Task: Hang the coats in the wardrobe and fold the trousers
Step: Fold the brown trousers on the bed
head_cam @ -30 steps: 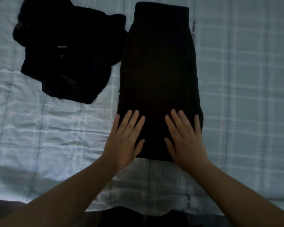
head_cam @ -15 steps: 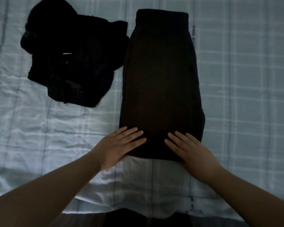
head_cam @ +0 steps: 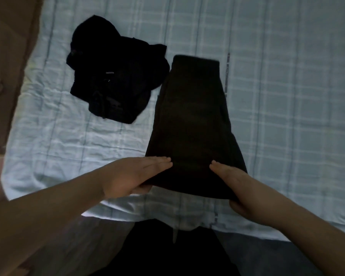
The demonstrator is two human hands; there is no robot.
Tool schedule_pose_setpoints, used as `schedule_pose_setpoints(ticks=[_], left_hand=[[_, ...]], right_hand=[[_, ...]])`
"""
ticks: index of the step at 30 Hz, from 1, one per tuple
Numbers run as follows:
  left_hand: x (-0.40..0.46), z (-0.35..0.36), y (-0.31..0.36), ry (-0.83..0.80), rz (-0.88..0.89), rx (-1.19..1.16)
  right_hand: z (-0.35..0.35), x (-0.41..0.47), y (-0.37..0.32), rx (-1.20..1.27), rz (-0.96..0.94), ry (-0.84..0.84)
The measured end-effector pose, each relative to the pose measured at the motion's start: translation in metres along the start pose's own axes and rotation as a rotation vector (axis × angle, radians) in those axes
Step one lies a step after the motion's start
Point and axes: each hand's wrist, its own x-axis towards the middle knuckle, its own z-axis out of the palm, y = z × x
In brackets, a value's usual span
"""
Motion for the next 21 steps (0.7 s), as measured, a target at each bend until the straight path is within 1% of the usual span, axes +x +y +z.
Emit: schedule_pose_setpoints(ticks=[3, 6, 10, 12, 14, 16, 21], left_hand=[[-0.019, -0.029, 0.029, 0.066, -0.032, -0.132], [-0.02, -0.047, 0.04, 0.24, -0.021, -0.2], [0.003, -0.067, 0.037, 0.528, -0.044, -0.348], [0.019, -0.077, 0.031, 0.676, -0.09, -0.438], [0.038, -0.084, 0.02, 0.791, -0.156, -0.491], [0.059, -0.09, 0.005, 0.842, -0.224, -0.474], [0.119, -0.107, -0.031, 0.92, -0.404, -0.484]], right_hand=[[-0.029, -0.022, -0.031, 0.111, 0.0, 0.107], [-0.051, -0.026, -0.043, 0.106, -0.006, 0.172], [-0.079, -0.008, -0.038, 0.139, 0.007, 0.389], [-0.09, 0.009, -0.03, 0.206, 0.085, 0.539], [-0.097, 0.027, -0.021, 0.284, 0.22, 0.685], [-0.104, 0.048, -0.011, 0.298, 0.303, 0.77], [-0.123, 0.107, 0.018, 0.201, 0.365, 0.923]])
